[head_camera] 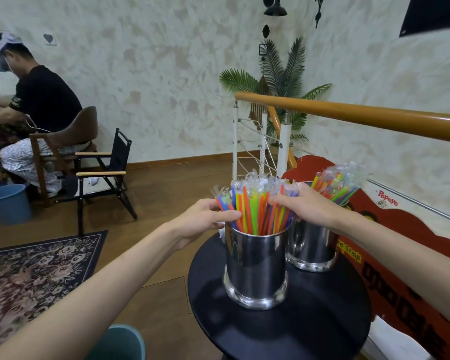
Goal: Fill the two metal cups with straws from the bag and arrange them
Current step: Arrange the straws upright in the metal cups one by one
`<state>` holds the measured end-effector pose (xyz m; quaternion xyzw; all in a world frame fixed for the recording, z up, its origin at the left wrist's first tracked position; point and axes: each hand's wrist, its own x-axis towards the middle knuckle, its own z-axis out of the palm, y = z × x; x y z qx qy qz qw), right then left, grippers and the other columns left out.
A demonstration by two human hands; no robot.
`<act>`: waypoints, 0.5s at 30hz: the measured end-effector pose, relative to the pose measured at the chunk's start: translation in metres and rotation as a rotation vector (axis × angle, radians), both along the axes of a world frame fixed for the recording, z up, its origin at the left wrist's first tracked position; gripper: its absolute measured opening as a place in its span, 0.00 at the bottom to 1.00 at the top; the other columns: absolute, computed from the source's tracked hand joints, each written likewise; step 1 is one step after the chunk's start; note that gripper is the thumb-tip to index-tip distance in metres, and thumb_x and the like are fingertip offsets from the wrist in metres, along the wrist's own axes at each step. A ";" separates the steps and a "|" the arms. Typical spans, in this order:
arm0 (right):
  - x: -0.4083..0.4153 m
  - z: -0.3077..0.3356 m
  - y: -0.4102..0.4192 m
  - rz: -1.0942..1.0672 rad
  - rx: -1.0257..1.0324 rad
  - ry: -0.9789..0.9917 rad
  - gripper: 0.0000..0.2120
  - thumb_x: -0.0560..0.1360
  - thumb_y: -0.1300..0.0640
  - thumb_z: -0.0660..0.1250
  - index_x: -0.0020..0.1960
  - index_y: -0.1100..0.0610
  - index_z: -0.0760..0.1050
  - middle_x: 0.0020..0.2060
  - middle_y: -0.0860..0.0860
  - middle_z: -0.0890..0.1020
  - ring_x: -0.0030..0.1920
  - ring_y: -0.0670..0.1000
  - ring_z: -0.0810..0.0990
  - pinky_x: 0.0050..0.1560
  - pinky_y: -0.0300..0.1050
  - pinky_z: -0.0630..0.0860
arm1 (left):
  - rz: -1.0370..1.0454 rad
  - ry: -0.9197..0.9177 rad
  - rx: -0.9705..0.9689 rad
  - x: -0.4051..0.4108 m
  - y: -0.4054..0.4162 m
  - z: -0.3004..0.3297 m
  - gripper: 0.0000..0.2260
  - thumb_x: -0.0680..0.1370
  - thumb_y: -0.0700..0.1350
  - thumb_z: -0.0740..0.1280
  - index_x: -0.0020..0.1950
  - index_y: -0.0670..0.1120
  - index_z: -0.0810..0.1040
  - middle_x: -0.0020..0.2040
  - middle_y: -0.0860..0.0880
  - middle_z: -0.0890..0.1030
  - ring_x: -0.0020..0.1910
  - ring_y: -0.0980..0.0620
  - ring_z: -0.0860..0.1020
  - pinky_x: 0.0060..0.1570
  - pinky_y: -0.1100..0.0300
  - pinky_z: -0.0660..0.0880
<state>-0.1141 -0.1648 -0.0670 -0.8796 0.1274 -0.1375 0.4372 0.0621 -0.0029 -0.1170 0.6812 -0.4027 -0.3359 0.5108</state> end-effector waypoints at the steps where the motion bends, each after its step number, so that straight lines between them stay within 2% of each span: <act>1: 0.000 -0.001 -0.001 0.001 0.007 -0.007 0.19 0.84 0.61 0.61 0.34 0.51 0.70 0.22 0.39 0.77 0.24 0.35 0.74 0.30 0.26 0.68 | -0.005 0.003 0.004 0.001 0.000 0.000 0.13 0.79 0.46 0.71 0.62 0.44 0.82 0.58 0.49 0.85 0.63 0.52 0.80 0.72 0.48 0.68; 8: -0.001 -0.001 -0.002 -0.004 0.010 0.007 0.17 0.84 0.58 0.62 0.36 0.53 0.73 0.25 0.42 0.79 0.25 0.37 0.75 0.31 0.26 0.68 | 0.018 -0.103 0.003 0.002 0.000 -0.001 0.13 0.79 0.50 0.71 0.61 0.47 0.83 0.56 0.53 0.86 0.61 0.53 0.81 0.69 0.50 0.72; 10: -0.002 -0.002 -0.002 0.007 0.004 0.004 0.17 0.84 0.59 0.62 0.37 0.53 0.74 0.26 0.42 0.81 0.26 0.36 0.76 0.31 0.25 0.68 | 0.020 -0.143 -0.007 -0.001 0.001 0.001 0.14 0.79 0.51 0.71 0.62 0.49 0.82 0.56 0.54 0.85 0.59 0.56 0.81 0.64 0.56 0.75; 13: -0.003 -0.004 -0.003 -0.008 -0.005 0.005 0.15 0.84 0.57 0.63 0.38 0.56 0.76 0.32 0.46 0.83 0.28 0.37 0.78 0.33 0.27 0.70 | 0.024 -0.200 -0.073 -0.006 0.001 0.006 0.17 0.79 0.54 0.69 0.67 0.52 0.76 0.58 0.57 0.84 0.57 0.61 0.81 0.54 0.67 0.78; 15: 0.000 -0.007 -0.006 -0.020 -0.039 0.027 0.13 0.83 0.52 0.64 0.44 0.56 0.80 0.39 0.52 0.86 0.34 0.40 0.81 0.39 0.32 0.74 | 0.053 -0.218 -0.134 -0.010 0.000 0.010 0.23 0.80 0.59 0.64 0.72 0.53 0.70 0.64 0.57 0.80 0.61 0.62 0.79 0.59 0.68 0.76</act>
